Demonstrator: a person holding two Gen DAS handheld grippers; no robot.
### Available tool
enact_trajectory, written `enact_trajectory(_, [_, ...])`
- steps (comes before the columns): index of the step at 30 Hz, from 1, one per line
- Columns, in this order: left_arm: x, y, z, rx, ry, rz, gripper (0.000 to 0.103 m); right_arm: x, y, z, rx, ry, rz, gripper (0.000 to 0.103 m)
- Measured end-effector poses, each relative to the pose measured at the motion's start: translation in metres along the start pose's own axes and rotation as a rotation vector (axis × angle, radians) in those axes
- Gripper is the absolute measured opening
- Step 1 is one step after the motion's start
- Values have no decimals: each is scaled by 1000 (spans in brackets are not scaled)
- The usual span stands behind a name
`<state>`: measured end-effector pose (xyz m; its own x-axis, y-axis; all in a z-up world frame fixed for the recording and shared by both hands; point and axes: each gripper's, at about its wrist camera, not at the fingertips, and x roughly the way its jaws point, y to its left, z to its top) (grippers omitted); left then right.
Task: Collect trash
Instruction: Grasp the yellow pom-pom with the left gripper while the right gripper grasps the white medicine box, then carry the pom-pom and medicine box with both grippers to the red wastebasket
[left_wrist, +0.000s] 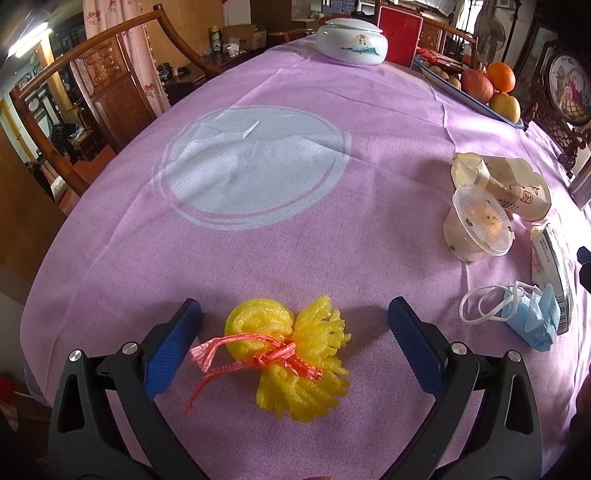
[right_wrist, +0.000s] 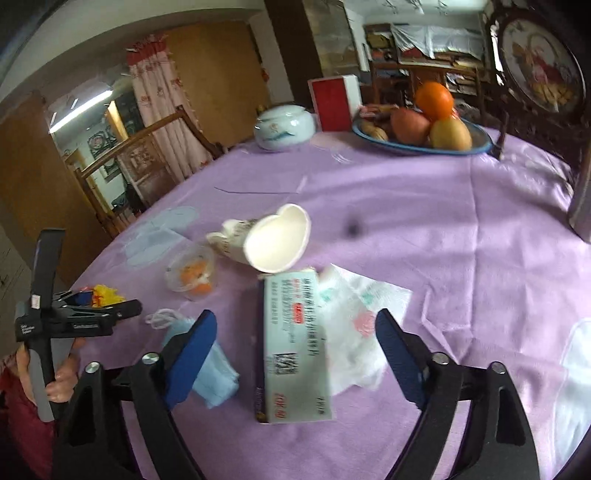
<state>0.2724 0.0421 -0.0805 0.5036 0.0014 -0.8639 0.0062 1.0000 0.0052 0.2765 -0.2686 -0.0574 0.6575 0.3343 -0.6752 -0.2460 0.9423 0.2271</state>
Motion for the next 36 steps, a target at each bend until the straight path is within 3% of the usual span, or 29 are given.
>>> enact_trajectory(3, [0,0,0,2,3,6,96,11,3,-1,-28,33,-2,76])
enact_trajectory(6, [0,0,0,-3,2,4,96,30,3,-8,-45,121,-41,73])
enact_trajectory(8, [-2,1,0,-12,-3,3,95,36,8,-10,-88,125,-98,61])
enact_trajectory(9, [-3,1,-1,-20,-12,5,89,35,11,-10,-102,119,-111,47])
enact_trajectory(10, [-6,2,-1,-27,-29,9,79,34,10,-9,-98,114,-110,44])
enact_trajectory(11, [-8,2,-2,-28,-43,5,73,32,7,-7,-77,106,-95,44])
enact_trajectory(13, [-12,1,-5,-19,-68,-3,50,25,3,-8,-48,84,-97,44])
enact_trajectory(14, [-14,0,-6,-14,-74,-4,46,22,2,-7,-35,73,-104,44])
enact_trajectory(18, [-17,1,-10,-3,-82,-32,46,15,-10,-6,24,67,-86,44])
enact_trajectory(24, [-18,1,-11,-9,-87,-38,46,18,-10,-6,14,78,-107,44])
enact_trajectory(31, [-32,20,-20,-90,-171,-121,42,3,-11,-5,38,33,-66,44])
enact_trajectory(36, [-46,26,-35,-131,-209,-49,42,-15,-12,-4,46,-20,-45,44])
